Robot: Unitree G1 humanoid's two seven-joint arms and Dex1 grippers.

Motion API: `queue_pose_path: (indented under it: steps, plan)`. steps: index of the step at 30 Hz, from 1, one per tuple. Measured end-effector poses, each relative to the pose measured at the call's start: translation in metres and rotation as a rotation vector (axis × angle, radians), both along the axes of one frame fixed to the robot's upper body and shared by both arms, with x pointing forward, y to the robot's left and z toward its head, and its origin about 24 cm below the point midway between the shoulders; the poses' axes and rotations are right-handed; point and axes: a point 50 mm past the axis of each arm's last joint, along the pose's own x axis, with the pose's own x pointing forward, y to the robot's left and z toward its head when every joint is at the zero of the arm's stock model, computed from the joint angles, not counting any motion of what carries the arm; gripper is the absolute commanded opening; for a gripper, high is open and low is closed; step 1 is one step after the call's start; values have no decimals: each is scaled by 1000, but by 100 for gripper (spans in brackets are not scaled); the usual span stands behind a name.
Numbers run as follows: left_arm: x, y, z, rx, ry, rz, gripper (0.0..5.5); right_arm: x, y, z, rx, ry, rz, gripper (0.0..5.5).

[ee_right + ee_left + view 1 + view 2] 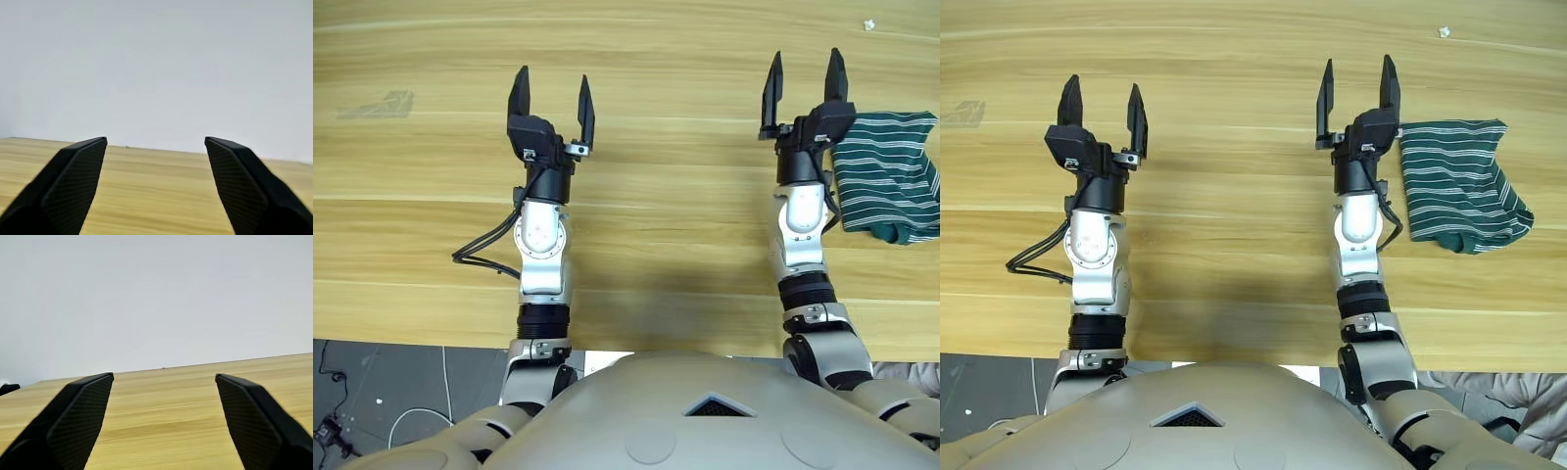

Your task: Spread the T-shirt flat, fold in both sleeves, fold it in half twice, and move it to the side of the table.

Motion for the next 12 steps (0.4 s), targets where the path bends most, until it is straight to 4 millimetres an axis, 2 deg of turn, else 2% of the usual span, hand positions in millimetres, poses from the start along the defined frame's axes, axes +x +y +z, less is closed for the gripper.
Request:
queue_pose_path:
  steps: [6,12]
  plan:
    - [-7,-4,-5,-18,7,20,387,0,5,-13,-29,45,50,372]
    - [-7,-4,-5,-30,6,39,387,4,2,-14,-15,50,48,372]
